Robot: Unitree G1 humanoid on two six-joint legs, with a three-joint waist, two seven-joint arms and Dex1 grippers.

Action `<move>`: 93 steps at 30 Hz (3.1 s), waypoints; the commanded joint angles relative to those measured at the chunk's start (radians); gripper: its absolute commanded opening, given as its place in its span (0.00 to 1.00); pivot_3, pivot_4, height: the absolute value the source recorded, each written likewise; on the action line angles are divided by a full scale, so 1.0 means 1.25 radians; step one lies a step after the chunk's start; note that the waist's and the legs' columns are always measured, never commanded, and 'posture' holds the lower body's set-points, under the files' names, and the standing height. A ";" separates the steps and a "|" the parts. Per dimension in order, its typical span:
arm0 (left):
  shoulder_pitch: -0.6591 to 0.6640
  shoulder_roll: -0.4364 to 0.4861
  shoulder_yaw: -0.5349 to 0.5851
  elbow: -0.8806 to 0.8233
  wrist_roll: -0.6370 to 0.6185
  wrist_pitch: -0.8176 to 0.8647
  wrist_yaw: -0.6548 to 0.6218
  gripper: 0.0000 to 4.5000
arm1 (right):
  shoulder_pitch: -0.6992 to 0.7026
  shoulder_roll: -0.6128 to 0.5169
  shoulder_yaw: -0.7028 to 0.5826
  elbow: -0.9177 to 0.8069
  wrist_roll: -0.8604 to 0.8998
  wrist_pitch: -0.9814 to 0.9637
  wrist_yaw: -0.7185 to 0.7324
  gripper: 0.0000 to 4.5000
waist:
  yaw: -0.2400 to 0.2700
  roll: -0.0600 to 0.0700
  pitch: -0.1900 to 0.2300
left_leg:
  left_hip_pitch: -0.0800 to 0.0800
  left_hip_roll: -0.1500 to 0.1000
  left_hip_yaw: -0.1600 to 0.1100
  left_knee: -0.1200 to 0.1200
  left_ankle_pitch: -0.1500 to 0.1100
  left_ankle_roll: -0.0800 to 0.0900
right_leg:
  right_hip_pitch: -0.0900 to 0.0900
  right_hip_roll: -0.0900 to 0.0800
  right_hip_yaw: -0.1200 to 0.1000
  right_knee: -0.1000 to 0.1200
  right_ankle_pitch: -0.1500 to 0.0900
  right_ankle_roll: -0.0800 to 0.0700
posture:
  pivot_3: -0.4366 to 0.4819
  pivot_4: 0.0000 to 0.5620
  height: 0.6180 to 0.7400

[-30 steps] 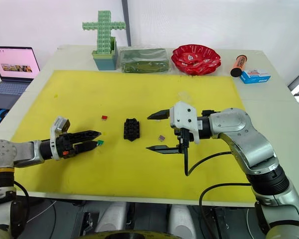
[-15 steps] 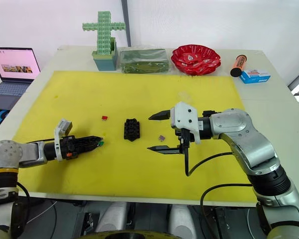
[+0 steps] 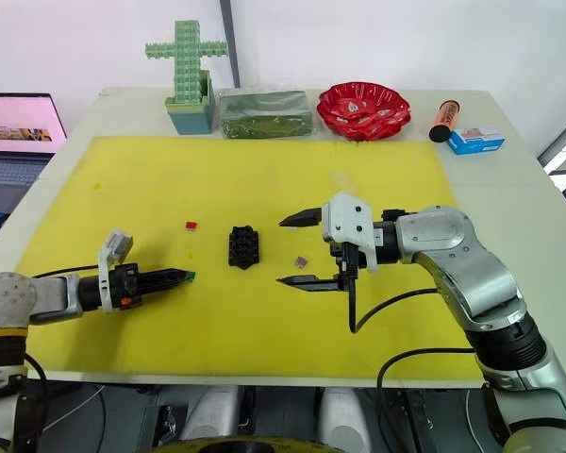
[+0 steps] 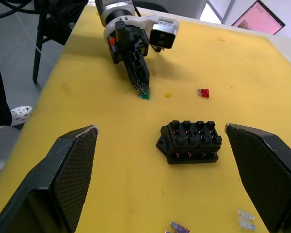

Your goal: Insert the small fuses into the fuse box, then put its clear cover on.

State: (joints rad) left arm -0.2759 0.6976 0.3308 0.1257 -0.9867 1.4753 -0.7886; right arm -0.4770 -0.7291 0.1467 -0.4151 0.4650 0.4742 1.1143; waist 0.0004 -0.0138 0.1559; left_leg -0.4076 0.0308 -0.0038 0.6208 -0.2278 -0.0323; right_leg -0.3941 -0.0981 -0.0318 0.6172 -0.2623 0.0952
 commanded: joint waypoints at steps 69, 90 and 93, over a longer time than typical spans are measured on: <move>0.072 -0.095 -0.278 -0.408 0.343 -1.028 -0.265 0.00 | -0.069 0.076 0.048 -0.043 0.089 0.159 -0.068 0.37 | 0.009 -0.002 0.002 | -0.002 0.001 0.003 0.000 0.000 0.000 | 0.000 0.004 0.001 -0.002 0.001 -0.001 | 0.48 0.27 1.00; 0.065 -0.099 -0.293 -0.403 0.342 -1.028 -0.270 0.00 | -0.063 0.079 0.045 -0.031 0.088 0.146 -0.067 0.01 | 0.010 -0.002 0.002 | -0.002 0.001 0.003 0.001 0.000 0.000 | 0.000 0.004 0.001 -0.002 0.002 -0.001 | 0.48 0.27 1.00; 0.061 -0.099 -0.295 -0.403 0.343 -1.028 -0.272 0.00 | -0.066 0.079 0.044 -0.030 0.091 0.149 -0.065 0.01 | 0.010 -0.002 0.002 | -0.002 0.001 0.003 0.001 0.000 0.000 | 0.000 0.004 0.001 -0.002 0.002 -0.001 | 0.48 0.27 1.00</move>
State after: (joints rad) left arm -0.1823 0.5766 -0.0258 -0.3558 -0.5549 0.2050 -1.1201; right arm -0.5491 -0.6409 0.2225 -0.4278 0.5613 0.6717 1.0299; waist 0.0123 -0.0161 0.1583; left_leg -0.4096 0.0319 -0.0005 0.6221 -0.2276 -0.0324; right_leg -0.3938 -0.0927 -0.0302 0.6149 -0.2603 0.0938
